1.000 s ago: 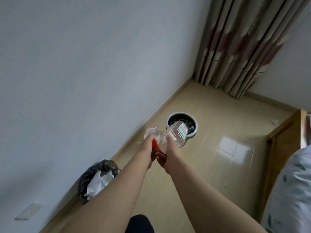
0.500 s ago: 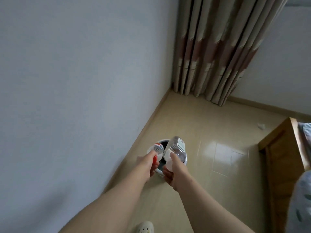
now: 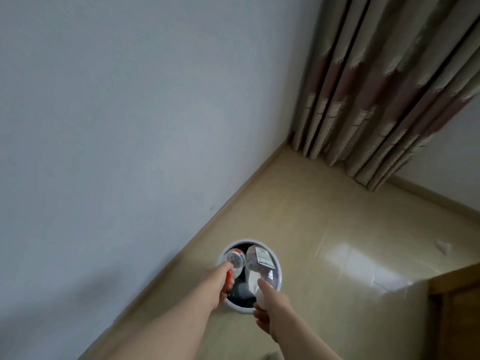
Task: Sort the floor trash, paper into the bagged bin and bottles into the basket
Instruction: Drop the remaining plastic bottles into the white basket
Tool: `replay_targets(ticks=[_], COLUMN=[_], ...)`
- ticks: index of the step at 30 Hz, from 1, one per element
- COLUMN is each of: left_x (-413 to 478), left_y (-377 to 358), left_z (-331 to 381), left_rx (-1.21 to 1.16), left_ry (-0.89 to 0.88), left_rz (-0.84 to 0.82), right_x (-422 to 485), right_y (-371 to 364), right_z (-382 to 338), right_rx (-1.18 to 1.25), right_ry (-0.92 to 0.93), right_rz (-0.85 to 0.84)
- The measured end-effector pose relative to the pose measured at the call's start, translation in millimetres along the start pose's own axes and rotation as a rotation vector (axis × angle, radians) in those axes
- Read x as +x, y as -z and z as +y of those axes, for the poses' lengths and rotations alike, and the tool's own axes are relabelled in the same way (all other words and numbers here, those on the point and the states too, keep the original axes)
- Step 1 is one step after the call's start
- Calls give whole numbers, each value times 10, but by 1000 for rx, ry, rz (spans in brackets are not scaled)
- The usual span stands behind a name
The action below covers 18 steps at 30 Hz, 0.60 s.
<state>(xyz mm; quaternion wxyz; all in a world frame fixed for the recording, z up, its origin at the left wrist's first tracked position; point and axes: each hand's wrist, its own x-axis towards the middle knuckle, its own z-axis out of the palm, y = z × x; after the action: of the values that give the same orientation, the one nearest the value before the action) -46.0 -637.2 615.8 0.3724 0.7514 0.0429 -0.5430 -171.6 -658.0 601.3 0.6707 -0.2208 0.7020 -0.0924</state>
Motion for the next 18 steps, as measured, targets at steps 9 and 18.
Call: replay_targets(ticks=[9, 18], left_x=[900, 1866], left_y=[-148, -246], left_z=[-156, -565], left_rx=[121, 202], left_ry=[25, 3], left_rz=[33, 103], right_x=[1006, 1984], right_y=[-161, -411], right_z=[130, 380], right_rx=[-104, -226], right_ry=[-43, -98], right_rz=[29, 29])
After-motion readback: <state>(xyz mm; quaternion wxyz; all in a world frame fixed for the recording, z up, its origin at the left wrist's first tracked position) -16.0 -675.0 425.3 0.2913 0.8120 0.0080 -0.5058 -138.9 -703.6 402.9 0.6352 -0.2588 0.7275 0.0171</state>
